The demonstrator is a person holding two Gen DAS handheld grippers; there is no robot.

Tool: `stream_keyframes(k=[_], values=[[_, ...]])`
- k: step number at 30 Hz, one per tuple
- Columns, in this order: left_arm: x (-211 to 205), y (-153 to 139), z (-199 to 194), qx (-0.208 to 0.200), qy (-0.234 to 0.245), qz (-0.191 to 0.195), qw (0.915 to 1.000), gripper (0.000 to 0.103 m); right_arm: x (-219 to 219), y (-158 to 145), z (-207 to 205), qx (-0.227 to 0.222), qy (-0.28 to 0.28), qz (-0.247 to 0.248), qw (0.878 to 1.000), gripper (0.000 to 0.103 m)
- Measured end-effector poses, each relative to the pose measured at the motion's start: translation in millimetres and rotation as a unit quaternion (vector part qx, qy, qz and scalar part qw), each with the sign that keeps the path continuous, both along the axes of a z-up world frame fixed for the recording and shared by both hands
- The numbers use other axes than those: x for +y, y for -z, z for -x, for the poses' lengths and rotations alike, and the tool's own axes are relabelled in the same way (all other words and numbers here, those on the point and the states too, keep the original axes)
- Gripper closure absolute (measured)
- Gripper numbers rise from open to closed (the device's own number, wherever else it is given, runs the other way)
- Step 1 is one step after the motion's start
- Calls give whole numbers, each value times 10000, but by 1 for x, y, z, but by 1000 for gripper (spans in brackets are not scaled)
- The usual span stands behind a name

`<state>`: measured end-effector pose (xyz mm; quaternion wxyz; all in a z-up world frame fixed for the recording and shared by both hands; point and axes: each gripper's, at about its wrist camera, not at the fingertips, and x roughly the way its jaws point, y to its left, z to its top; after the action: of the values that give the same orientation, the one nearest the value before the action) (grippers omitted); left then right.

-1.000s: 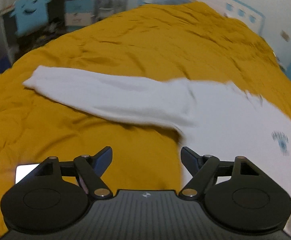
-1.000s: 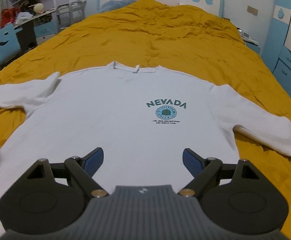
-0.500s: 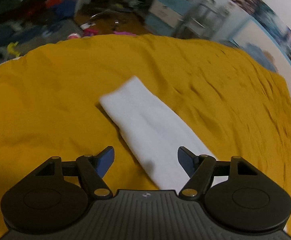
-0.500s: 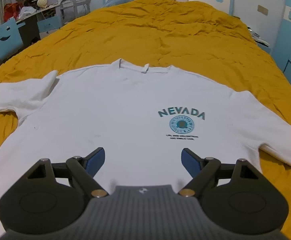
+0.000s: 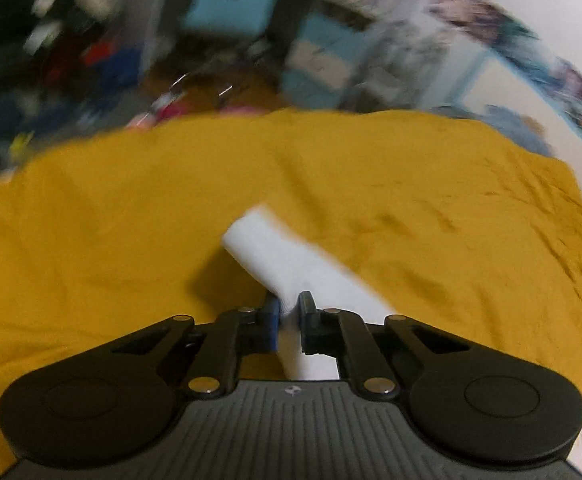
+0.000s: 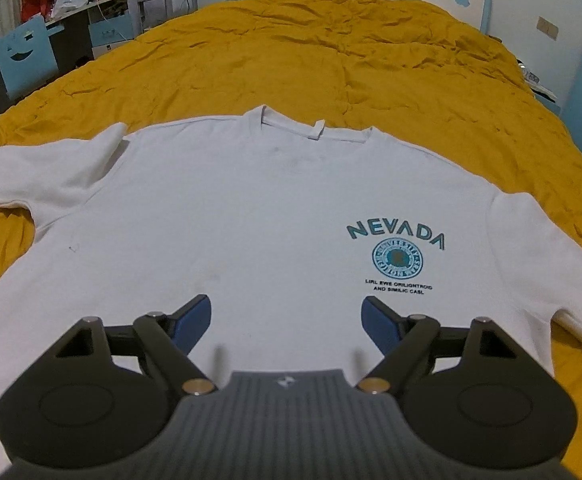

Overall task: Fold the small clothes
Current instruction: 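Fold the held sleeve across the sweatshirt body with the left tool, release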

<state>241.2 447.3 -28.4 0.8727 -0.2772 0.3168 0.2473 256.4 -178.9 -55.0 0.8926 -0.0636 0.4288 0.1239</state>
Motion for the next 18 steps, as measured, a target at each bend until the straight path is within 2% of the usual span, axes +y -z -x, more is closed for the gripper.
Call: stream_keyframes(k=[2, 5, 8, 10, 12, 14, 18], values=[[-36, -26, -1, -162, 393, -495, 9979, 94, 1, 1, -1, 32, -8, 1, 10000, 25], [-94, -56, -2, -318, 978, -1124, 9883, 94, 3, 3, -2, 60, -19, 70, 10000, 29], [-164, -76, 2, -402, 1650, -1467, 9745, 94, 3, 4, -7, 121, 12, 93, 9999, 38], [-207, -79, 5, -413, 2014, -1572, 9659, 94, 4, 3, -10, 131, 16, 84, 9999, 49], [-251, -80, 9, -402, 2424, -1739, 9536, 94, 7, 0, -13, 98, 2, 56, 9999, 54], [-295, -72, 9, -288, 2834, -1993, 9376, 94, 10, -4, -14, 27, -52, -3, 10000, 55], [-357, -31, 4, 161, 3646, -2024, 9088, 94, 15, -9, -10, -49, -149, -127, 9998, 55]])
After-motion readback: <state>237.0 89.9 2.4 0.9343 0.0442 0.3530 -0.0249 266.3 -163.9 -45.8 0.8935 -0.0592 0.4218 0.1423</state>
